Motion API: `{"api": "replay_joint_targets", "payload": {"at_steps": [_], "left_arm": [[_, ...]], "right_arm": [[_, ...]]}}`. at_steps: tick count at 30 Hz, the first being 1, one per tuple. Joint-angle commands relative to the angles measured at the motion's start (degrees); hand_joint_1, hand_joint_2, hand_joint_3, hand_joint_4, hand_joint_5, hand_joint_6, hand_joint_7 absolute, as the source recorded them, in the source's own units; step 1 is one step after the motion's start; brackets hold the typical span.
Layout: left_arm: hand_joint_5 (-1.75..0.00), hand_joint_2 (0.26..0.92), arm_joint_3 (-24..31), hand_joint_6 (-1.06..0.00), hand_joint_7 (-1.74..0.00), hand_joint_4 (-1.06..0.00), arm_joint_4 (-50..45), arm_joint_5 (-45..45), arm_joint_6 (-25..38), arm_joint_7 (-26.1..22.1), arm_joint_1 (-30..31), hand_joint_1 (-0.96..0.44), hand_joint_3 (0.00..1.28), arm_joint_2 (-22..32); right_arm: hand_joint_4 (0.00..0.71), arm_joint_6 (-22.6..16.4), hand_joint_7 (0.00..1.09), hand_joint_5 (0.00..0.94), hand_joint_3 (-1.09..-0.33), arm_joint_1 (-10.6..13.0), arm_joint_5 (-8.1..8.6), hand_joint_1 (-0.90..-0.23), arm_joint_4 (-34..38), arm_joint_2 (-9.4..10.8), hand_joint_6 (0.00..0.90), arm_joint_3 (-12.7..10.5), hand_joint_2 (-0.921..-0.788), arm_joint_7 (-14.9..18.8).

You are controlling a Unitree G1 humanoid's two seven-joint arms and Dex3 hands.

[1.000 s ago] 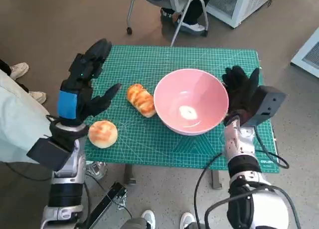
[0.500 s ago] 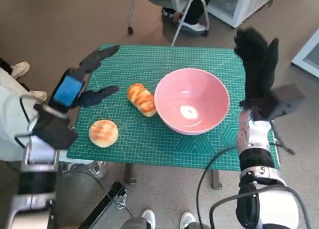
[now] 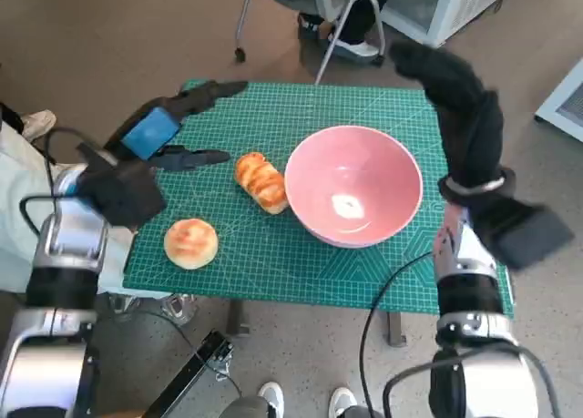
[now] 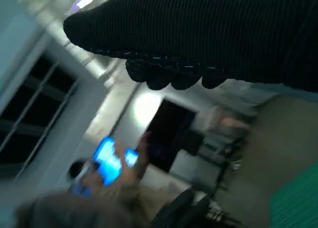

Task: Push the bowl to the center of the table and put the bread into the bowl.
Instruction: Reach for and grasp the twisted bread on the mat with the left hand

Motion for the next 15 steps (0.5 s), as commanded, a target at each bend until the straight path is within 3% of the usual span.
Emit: {"api": "replay_joint_targets", "payload": {"at_steps": [1, 15], "left_arm": [[0.00, 0.847, -4.15, -0.35, -0.16, -0.31, 5.89, 4.45, 0.04, -0.52, -4.42, -0.22, 0.00, -0.35], [0.00, 0.832, -15.55, -0.41, -0.08, -0.28, 23.98, 16.61, 0.23, 2.59, -14.70, -0.12, 0.00, -4.63]], "right_arm": [[0.337, -0.38, 0.89, 0.001, -0.771, 3.31, 0.52, -0.660, -4.08, -0.56, 0.020, 1.38, -0.921, 0.65], [0.343, -2.58, 0.91, 0.005, -0.762, 5.42, -0.01, -0.669, -7.17, -1.32, 0.015, 2.43, -0.921, -0.60]]}}
